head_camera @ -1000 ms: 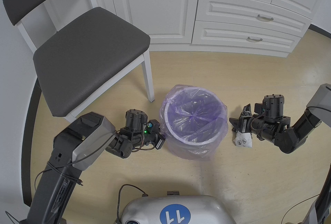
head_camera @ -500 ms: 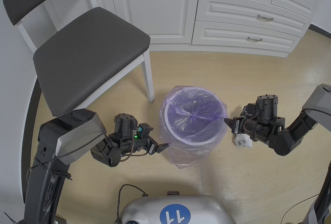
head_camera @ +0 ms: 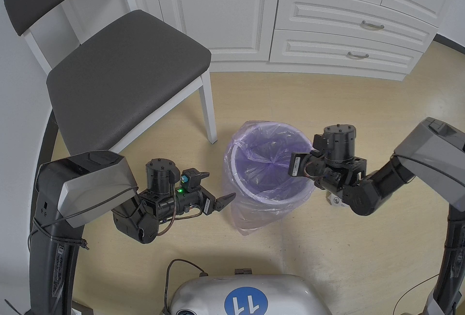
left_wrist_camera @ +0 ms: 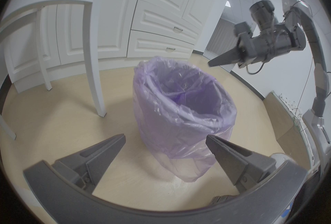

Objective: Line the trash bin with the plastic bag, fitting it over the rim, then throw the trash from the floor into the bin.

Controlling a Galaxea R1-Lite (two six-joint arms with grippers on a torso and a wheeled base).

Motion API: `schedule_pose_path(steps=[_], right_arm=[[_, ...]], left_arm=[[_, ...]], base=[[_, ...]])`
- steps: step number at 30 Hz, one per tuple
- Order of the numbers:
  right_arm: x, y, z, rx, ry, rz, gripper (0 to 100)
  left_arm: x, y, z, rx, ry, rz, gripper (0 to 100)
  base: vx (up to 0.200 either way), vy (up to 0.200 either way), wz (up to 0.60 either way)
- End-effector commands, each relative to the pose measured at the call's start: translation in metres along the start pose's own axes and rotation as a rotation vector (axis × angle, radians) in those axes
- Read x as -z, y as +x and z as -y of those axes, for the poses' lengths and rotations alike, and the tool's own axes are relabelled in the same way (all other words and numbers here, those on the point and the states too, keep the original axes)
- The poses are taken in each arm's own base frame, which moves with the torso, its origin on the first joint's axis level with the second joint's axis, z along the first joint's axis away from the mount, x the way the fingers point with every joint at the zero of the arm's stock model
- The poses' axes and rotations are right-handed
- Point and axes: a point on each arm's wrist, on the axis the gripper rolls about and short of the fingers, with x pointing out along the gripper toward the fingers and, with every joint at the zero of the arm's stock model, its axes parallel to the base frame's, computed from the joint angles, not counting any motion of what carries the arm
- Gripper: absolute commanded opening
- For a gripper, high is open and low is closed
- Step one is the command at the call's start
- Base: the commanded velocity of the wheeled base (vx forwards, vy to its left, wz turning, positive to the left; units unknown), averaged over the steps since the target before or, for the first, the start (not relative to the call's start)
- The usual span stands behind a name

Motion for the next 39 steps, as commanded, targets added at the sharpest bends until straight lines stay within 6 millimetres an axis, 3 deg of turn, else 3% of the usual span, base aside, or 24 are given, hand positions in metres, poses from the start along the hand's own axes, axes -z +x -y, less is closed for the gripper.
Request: schedule_pose_path(steps=[1,7,14,26,30,33,39], right_arm=[[0.037,0.060,-0.008,0.041,0.015,-0.072,0],[0.027,0.070,-0.008,0.087,0.100,-0.165,0],[0.001,0.029,-0.007,0.139,0.071,-0.348,0],[0.005,-0.003,0.001,0.136,-0.043,-0.467,0],[0.008,-0.029,0.004,0.053,-0.122,-0.524,0],[0.009,-0.038,0.005,0.027,-0.152,-0.528,0],[-0.016,-0.059,0.000,-0.032,-0.124,-0.356,0]], left_arm=[[0.002,-0.015,0.005,-0.016,-0.030,0.046,100],[0.007,-0.022,0.007,-0.025,-0.023,0.068,100],[0.007,-0.027,0.009,-0.031,-0.016,0.090,100],[0.001,-0.033,0.008,-0.062,-0.011,0.120,100],[-0.007,-0.036,0.008,-0.100,-0.031,0.143,100],[-0.014,-0.039,0.007,-0.120,-0.036,0.161,100],[-0.033,-0.047,0.017,-0.112,-0.043,0.194,100]], base=[[0.000,0.000,0.00],[0.000,0.000,0.00],[0.000,0.000,0.00],[0.000,0.000,0.00],[0.000,0.000,0.00],[0.000,0.000,0.00],[0.000,0.000,0.00]])
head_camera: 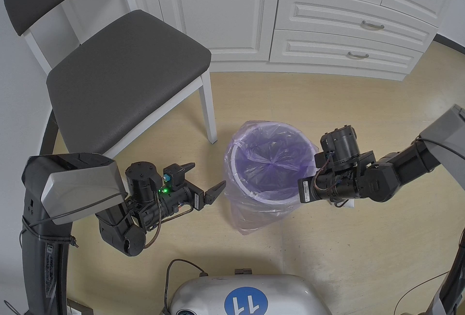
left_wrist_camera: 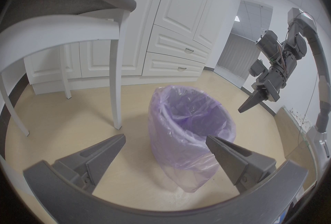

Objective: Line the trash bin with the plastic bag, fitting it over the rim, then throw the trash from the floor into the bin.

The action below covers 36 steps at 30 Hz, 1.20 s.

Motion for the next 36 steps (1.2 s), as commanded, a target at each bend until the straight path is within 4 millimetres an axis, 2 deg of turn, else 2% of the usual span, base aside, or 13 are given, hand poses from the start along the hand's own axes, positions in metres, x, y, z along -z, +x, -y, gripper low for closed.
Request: schedule_pose_path(steps=[1,3,4,8,13,14,18,24,25,29,30,33,36], right_arm=[[-0.008,-0.037,0.000,-0.030,0.007,0.111,0],[-0.008,-0.043,0.001,-0.030,0.008,0.128,0],[-0.009,-0.058,0.002,-0.039,0.011,0.168,0],[-0.004,-0.085,0.007,-0.051,0.017,0.237,0],[0.004,-0.124,0.018,-0.050,0.015,0.373,0],[0.004,-0.129,0.018,-0.050,0.013,0.388,100],[0.012,-0.155,0.023,-0.039,0.020,0.433,100],[0.030,-0.193,0.040,0.004,0.025,0.505,100],[0.036,-0.203,0.045,0.021,0.034,0.516,100],[0.053,-0.213,0.059,0.096,0.065,0.513,100],[0.061,-0.218,0.067,0.152,0.078,0.514,100],[0.071,-0.231,0.076,0.234,0.088,0.547,100],[0.076,-0.243,0.078,0.259,0.093,0.581,100]], left_arm=[[-0.024,-0.007,0.012,0.019,0.006,0.043,100],[-0.027,-0.008,0.014,0.023,0.008,0.050,100],[-0.035,-0.011,0.019,0.009,0.014,0.065,100],[-0.053,-0.021,0.029,-0.030,0.023,0.105,100],[-0.080,-0.048,0.045,-0.008,0.033,0.156,100],[-0.083,-0.051,0.046,-0.007,0.035,0.163,100],[-0.107,-0.073,0.050,-0.029,0.042,0.217,100],[-0.121,-0.107,0.048,-0.179,0.009,0.238,100],[-0.125,-0.120,0.049,-0.198,-0.015,0.249,100],[-0.121,-0.152,0.045,-0.318,-0.021,0.215,100],[-0.115,-0.170,0.044,-0.388,-0.029,0.185,100],[-0.113,-0.197,0.041,-0.452,-0.039,0.182,100],[-0.118,-0.211,0.033,-0.517,-0.025,0.214,100]], base=[[0.000,0.000,0.00],[0.000,0.000,0.00],[0.000,0.000,0.00],[0.000,0.000,0.00],[0.000,0.000,0.00],[0.000,0.000,0.00],[0.000,0.000,0.00],[0.000,0.000,0.00],[0.000,0.000,0.00],[0.000,0.000,0.00],[0.000,0.000,0.00],[0.000,0.000,0.00],[0.000,0.000,0.00]])
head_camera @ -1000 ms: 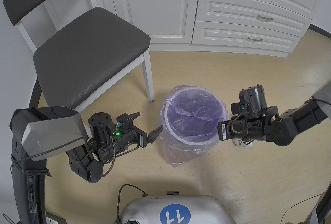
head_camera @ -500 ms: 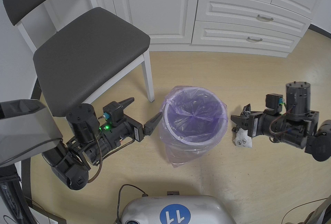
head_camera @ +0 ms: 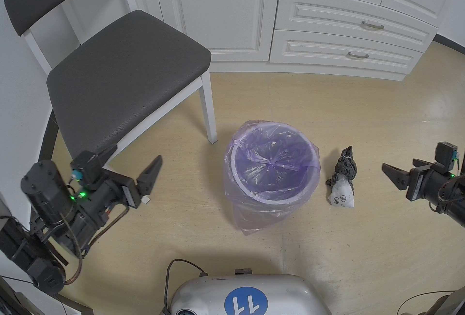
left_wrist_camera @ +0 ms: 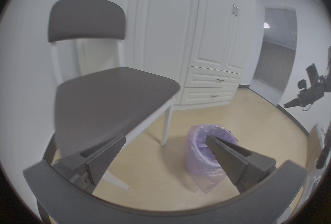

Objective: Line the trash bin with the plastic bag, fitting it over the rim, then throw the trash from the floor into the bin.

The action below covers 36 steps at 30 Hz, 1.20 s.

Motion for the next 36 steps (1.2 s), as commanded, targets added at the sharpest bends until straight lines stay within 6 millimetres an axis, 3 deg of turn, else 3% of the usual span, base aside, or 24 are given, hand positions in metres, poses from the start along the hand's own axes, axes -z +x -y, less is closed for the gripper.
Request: schedule_pose_path(steps=[1,5,11,18,24,31,36], right_arm=[[0.002,-0.043,0.020,0.117,0.006,0.105,100],[0.003,-0.057,0.022,0.196,-0.074,0.082,100],[-0.002,-0.063,0.022,0.284,-0.149,0.083,100],[-0.001,-0.053,0.022,0.295,-0.161,0.051,100],[0.005,-0.038,0.022,0.291,-0.126,-0.012,100],[0.011,-0.024,0.023,0.295,-0.099,-0.060,100],[0.015,-0.018,0.023,0.299,-0.099,-0.073,100]], left_arm=[[-0.022,-0.041,-0.035,-0.186,0.026,0.081,100],[-0.026,-0.048,-0.056,-0.306,0.186,0.082,100],[-0.050,-0.044,-0.055,-0.307,0.198,0.192,100],[-0.054,-0.046,-0.053,-0.247,0.176,0.229,100],[-0.069,-0.075,-0.047,-0.010,0.050,0.338,100],[-0.068,-0.068,-0.054,-0.036,0.051,0.325,100],[-0.064,-0.062,-0.060,-0.063,0.044,0.302,100]], base=[[0.000,0.000,0.00],[0.000,0.000,0.00],[0.000,0.000,0.00],[0.000,0.000,0.00],[0.000,0.000,0.00],[0.000,0.000,0.00],[-0.200,0.000,0.00]])
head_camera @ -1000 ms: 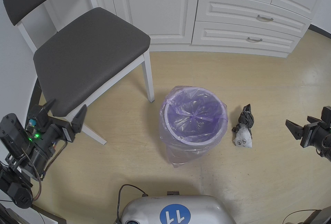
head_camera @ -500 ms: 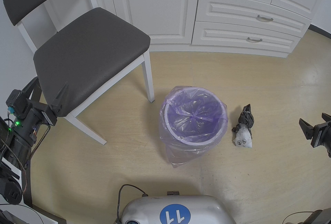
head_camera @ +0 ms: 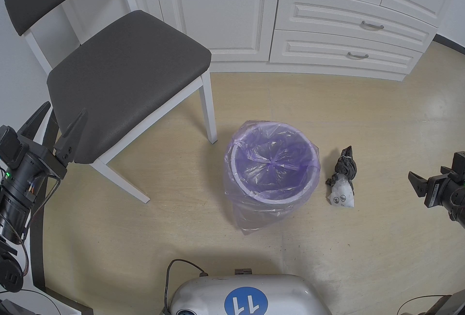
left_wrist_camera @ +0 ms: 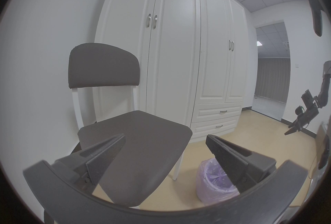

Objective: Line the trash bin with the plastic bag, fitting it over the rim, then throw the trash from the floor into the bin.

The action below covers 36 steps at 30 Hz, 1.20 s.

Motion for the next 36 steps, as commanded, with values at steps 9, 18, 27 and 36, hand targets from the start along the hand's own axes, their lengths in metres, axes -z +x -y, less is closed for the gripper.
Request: schedule_pose_path(steps=[9,18,27,36], right_arm=[[0.018,0.029,-0.009,0.007,0.013,-0.138,100],[0.020,0.087,-0.022,0.018,0.095,-0.256,100],[0.035,0.177,-0.015,-0.019,0.135,-0.379,100],[0.075,0.336,-0.016,-0.054,0.125,-0.458,100]], left_arm=[[0.004,0.014,-0.024,-0.110,0.037,-0.008,100],[0.002,0.011,-0.028,-0.133,0.059,-0.006,100],[0.003,0.014,-0.028,-0.128,0.051,-0.005,100],[0.009,0.015,-0.028,-0.126,0.053,-0.031,100]], base=[[-0.022,0.000,0.00],[0.000,0.000,0.00],[0.133,0.000,0.00],[0.000,0.000,0.00]])
